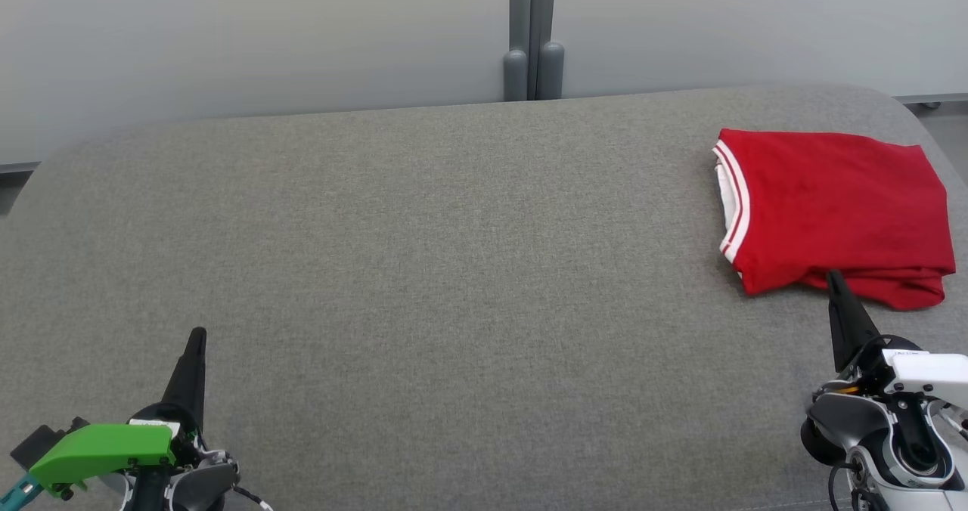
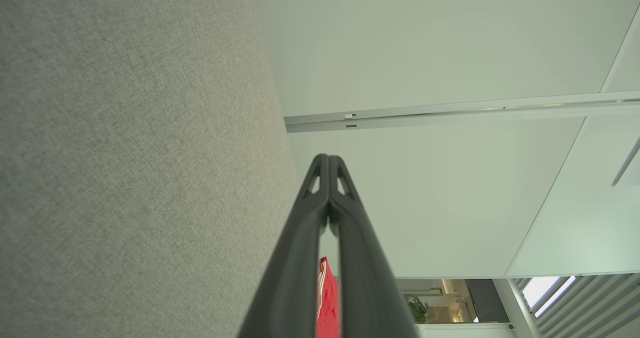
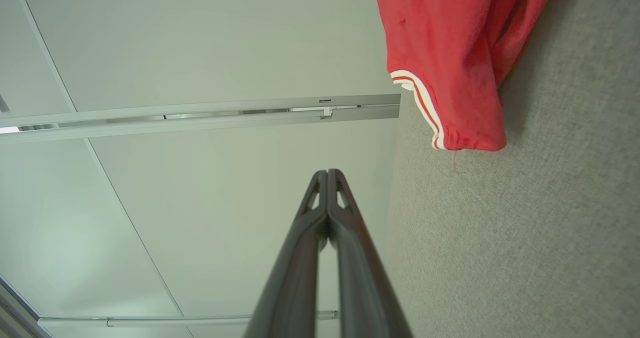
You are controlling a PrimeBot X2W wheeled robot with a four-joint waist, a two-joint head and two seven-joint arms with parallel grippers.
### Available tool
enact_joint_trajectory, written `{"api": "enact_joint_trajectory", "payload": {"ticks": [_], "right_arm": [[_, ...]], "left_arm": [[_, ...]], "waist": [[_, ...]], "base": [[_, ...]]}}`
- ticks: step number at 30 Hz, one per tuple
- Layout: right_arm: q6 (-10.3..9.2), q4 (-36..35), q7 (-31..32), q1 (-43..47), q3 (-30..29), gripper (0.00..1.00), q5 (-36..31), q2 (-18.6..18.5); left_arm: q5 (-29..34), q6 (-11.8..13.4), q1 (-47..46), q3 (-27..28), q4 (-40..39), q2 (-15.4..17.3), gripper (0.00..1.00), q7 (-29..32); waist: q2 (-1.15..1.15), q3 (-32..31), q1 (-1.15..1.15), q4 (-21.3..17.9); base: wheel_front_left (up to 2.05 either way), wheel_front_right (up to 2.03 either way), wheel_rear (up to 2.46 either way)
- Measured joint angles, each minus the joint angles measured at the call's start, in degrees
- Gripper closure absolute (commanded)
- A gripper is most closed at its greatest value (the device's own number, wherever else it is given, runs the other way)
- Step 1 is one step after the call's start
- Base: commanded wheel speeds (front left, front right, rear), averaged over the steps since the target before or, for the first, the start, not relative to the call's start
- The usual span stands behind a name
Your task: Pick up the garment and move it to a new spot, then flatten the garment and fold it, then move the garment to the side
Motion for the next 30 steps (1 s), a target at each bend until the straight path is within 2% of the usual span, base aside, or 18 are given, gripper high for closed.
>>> {"api": "enact_joint_trajectory", "payload": {"ticks": [30], "right_arm": [[0.0, 0.0, 0.1, 0.0, -0.2, 1.0, 0.0, 0.4]], "left_arm": [[0.0, 0.0, 0.0, 0.1, -0.1, 0.0, 1.0, 0.0]], "waist": [[0.0, 0.0, 0.0, 0.0]], "base": [[0.0, 0.0, 0.0]]}}
